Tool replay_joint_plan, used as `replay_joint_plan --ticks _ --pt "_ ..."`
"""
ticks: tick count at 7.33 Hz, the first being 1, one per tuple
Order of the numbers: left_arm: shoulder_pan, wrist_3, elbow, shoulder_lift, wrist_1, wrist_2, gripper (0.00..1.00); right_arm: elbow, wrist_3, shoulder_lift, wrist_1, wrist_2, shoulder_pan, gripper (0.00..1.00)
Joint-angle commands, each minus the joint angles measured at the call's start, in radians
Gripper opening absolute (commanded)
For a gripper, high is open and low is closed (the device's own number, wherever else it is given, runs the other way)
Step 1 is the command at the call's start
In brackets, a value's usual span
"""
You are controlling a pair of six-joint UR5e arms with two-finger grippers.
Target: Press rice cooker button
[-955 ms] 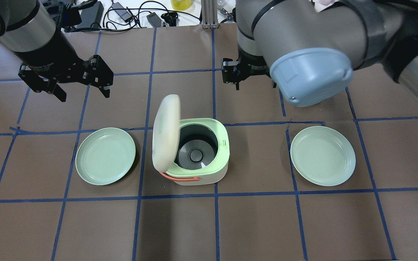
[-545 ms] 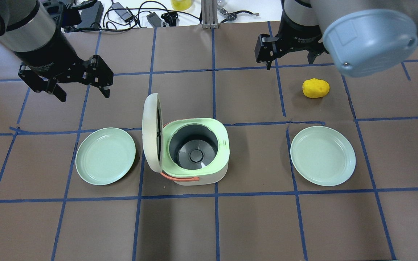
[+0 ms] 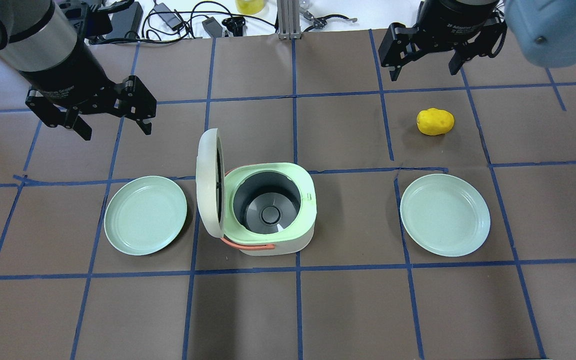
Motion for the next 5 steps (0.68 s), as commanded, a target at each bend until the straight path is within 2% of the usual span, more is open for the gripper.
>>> replay_joint_plan --ticks 1,5 --pt "0.000 -0.001 0.000 0.000 0.000 0.000 1.00 -0.003 0.007 0.000 0.010 0.007 0.000 1.00" --pt "0.000 0.000 0.000 0.000 0.000 0.000 1.00 0.000 0.009 -0.002 0.017 0.010 0.002 1.00"
